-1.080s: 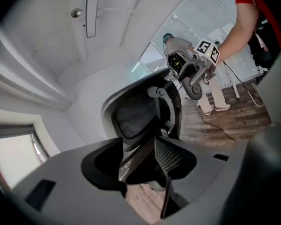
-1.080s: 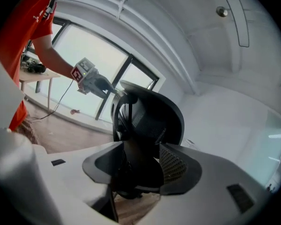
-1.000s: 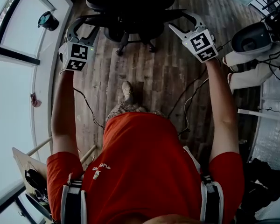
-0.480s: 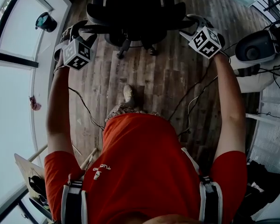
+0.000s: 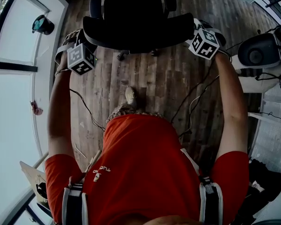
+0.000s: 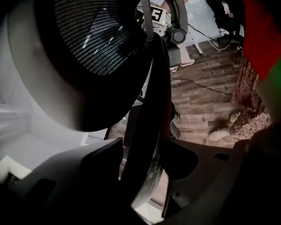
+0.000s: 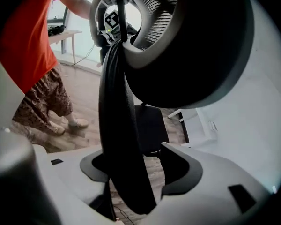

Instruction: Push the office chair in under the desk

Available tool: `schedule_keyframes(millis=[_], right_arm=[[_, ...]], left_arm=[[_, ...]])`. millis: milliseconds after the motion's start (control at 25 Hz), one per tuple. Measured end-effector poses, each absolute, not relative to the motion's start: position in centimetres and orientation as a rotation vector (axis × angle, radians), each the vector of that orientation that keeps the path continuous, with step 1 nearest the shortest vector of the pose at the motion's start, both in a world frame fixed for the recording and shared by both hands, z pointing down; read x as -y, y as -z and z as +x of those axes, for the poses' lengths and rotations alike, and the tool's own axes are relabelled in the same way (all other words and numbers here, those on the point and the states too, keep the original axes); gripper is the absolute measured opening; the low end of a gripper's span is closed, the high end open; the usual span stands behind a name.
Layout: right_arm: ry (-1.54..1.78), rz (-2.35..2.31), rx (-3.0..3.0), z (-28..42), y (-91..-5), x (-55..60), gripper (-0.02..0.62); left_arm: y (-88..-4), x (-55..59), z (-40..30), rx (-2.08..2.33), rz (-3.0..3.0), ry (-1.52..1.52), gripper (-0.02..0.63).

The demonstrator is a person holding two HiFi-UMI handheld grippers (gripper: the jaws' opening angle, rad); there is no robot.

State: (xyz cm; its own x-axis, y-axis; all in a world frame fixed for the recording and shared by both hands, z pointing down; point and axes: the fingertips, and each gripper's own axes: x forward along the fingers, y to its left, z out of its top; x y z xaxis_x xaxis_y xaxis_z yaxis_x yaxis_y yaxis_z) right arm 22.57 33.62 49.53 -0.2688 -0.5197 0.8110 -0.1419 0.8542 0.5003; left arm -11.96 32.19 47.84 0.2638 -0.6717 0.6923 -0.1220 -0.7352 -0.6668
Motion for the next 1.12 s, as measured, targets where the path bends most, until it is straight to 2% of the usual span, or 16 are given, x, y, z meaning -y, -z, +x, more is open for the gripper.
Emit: schedule_keyframes(millis=[80,160,240,280,1120], right_arm=[[0.407,0.461,1.831,22.3,-50.0,-33.5,0.275],[0.426,0.430,1.838,22.1,-50.2,-33.5,0.243],[0.462,0.405,1.838,21.9,-50.3,-33.4,0.179],[0.481,0.394,1.836,21.8,-50.3,-33.3,0.174],[0.453,0.396,1.828,21.3,-50.5,-25.0,0.153]], left_arm=[[-48.3,-31.8,-11.6,-0.676,-2.040,1.498,0.199],[-48.5,-31.5,-11.4,-0.646,-2.017,1.502,0.166],[-48.5,-31.2,-11.3,-0.624,-2.001,1.499,0.150],[-48.5,-31.1,-11.3,-0.615,-1.997,1.496,0.143],[-47.9,-22.4,-12.3,-0.575,-1.975,1.423,0.130]])
